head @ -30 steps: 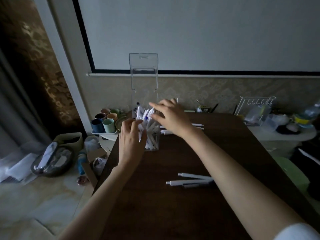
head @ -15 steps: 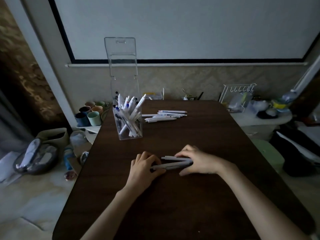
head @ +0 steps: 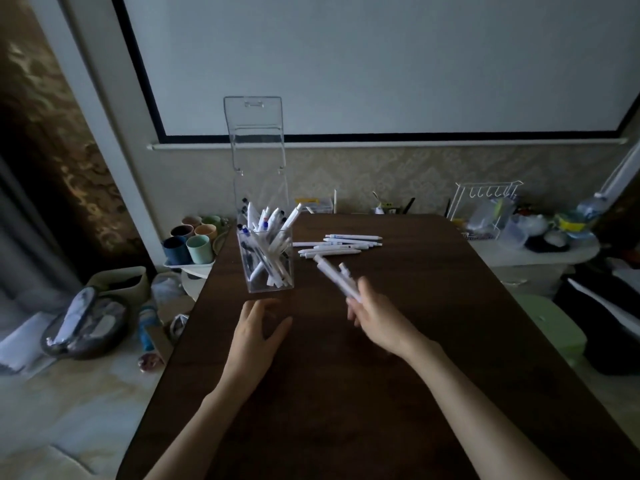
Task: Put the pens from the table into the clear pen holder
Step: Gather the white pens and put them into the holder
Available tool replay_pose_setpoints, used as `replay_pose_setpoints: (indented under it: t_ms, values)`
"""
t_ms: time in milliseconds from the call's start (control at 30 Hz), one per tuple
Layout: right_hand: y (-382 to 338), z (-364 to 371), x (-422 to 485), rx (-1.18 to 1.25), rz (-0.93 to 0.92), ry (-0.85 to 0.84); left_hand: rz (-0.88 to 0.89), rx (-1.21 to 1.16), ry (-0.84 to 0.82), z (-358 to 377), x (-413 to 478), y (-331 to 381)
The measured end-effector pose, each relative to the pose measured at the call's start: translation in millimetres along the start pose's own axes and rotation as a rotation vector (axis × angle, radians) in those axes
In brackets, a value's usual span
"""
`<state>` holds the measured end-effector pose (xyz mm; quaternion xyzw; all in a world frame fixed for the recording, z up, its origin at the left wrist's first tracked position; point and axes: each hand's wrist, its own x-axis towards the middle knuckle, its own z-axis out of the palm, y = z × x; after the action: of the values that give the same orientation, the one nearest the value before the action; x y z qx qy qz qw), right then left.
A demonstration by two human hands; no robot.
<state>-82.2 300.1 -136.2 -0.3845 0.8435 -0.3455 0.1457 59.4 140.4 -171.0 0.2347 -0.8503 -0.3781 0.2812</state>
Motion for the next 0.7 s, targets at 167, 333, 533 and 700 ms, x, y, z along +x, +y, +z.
replay_pose_setpoints:
  t_ms: [167,333,533,700]
  values:
    - [-46.9,-10.2,37.0,0.526,-0.227,0.35,-0.056,-0.087,0.208,-29.7,38.1,14.5]
    - [-106.5,-6.3,94.2,0.926,-0.259,0.521,-0.026,-0.023,0.127,-34.2,93.6,-1.5]
    - [-133.8,4.6,130.4,0.942,-0.295,0.604,-0.175,-0.264,-0.029,-23.9,115.9,-27.7]
    - [-141.4,-2.5,136.4,0.975,-0.471,0.587,-0.175,-0.267,0.006,-17.6,115.7,-34.6]
